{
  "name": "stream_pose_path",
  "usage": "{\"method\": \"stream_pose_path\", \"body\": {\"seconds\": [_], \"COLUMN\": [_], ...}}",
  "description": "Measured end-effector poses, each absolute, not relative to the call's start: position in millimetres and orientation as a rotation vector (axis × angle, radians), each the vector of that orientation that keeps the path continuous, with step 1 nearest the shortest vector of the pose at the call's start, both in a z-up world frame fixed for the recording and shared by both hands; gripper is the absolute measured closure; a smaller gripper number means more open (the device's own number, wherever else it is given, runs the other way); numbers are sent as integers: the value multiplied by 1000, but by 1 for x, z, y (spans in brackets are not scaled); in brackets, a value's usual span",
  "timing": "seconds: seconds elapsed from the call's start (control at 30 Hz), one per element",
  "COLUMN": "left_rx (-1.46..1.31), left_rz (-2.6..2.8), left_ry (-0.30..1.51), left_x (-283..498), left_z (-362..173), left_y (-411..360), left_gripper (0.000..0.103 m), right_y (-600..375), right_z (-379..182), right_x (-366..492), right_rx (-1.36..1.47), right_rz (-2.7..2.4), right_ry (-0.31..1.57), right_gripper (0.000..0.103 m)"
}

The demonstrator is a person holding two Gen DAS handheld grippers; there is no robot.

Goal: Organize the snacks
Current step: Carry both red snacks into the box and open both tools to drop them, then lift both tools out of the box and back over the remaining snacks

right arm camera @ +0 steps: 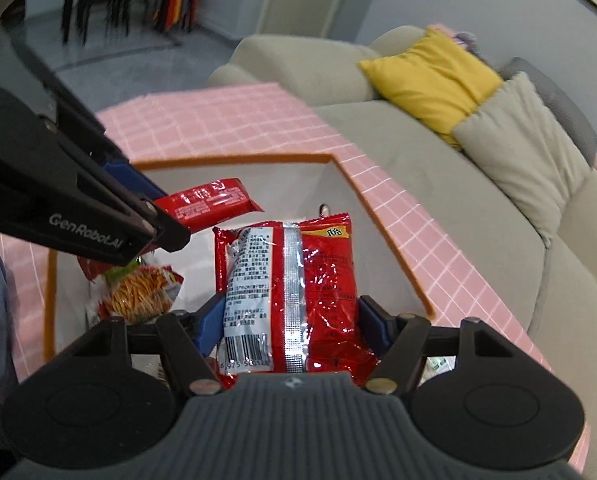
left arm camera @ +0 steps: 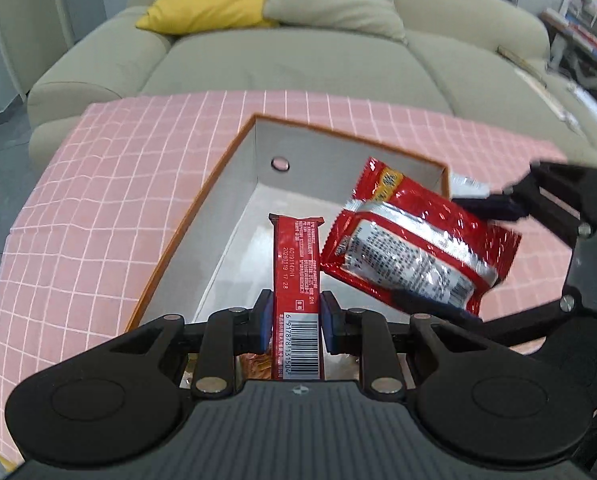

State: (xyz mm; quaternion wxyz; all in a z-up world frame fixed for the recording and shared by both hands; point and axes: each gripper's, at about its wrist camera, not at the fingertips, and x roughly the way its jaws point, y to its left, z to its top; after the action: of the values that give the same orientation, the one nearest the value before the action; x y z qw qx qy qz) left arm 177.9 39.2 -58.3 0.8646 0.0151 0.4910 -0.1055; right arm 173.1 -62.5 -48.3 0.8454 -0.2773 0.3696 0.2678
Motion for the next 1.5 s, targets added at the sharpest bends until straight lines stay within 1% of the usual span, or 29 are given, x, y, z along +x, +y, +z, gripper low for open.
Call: {"method": "stream_pose_path", "body": {"seconds": [0.13,0.5,0.77,0.97,1.07,1.13,1.17,1.2,1.23,1.27,1.37,1.43,1.5], "left_rx": [75,135,143,146,155,157,152,145,143,142,136,123,95], "left_rz": [-222,-217,-242,-244,-237,-234,-235,-234,-231,-230,-232,-229,-215], "left_ry": [1071,1164,1191,1196,1196,1194,1195,1196,1193,1188,1166,1144,1116], "left_x": [186,206,213,212,214,213,212,211,210,208,203,199,193], "left_z": [-73,-111,-120,-121,-120,-119,-118,-116,-114,-112,-101,-92,-83], "left_y": [36,34,29,28,30,31,32,33,33,34,35,37,41], "left_gripper": [77,77,77,76,71,64,59,57,52,51,46,43,43], "right_y": [-52,-40,-37,-37,-38,-39,-38,-37,-37,-37,-38,-42,-47], "right_z": [-65,-108,-126,-128,-125,-123,-122,-121,-119,-117,-107,-98,-87], "right_x": [188,210,219,224,223,224,225,226,226,225,223,221,219], "right_rx": [-658,-745,-759,-754,-742,-738,-742,-748,-751,-751,-743,-732,-707], "right_rz": [597,641,661,666,665,659,655,652,652,652,652,640,619], "right_ry": [805,878,950,967,966,972,970,969,965,959,939,922,894], "right_gripper": [36,36,36,36,36,35,32,30,26,23,21,20,20]}}
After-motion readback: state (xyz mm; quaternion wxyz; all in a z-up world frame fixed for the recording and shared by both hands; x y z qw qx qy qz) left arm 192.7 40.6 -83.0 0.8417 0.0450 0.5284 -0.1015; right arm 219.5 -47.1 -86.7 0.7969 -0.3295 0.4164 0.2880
